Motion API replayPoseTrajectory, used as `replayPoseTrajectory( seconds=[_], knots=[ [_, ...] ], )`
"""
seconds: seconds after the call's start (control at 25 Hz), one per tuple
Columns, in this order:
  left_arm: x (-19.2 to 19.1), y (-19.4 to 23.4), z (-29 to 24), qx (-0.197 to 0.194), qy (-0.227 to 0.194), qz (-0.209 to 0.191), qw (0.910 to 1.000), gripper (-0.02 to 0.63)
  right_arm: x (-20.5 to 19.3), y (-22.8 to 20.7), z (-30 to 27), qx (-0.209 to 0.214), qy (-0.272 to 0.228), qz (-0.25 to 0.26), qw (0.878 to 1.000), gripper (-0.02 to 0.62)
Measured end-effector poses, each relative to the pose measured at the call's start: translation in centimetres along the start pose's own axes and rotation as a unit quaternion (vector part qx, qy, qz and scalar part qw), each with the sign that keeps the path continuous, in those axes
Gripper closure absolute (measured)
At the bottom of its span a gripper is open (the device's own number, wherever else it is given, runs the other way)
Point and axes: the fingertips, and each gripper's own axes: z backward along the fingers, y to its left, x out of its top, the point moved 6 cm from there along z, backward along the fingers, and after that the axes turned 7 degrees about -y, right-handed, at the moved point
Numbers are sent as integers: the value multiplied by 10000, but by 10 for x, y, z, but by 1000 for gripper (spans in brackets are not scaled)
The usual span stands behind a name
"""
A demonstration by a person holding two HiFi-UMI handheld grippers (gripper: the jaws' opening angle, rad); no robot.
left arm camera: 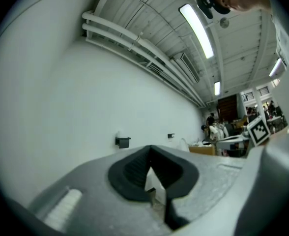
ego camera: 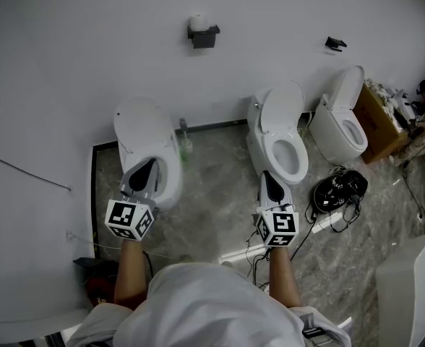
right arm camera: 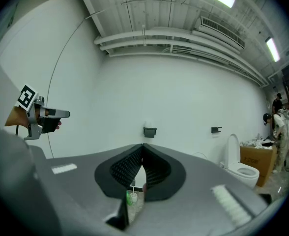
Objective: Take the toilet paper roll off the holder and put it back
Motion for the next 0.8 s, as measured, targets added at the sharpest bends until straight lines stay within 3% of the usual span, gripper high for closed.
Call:
replayPoseTrajectory(
  seconds=[0.8],
  knots=[
    [-7, 37, 4, 166, 41, 14, 9999, 606, -3, 24, -19, 70, 46, 35, 10000, 592]
  ],
)
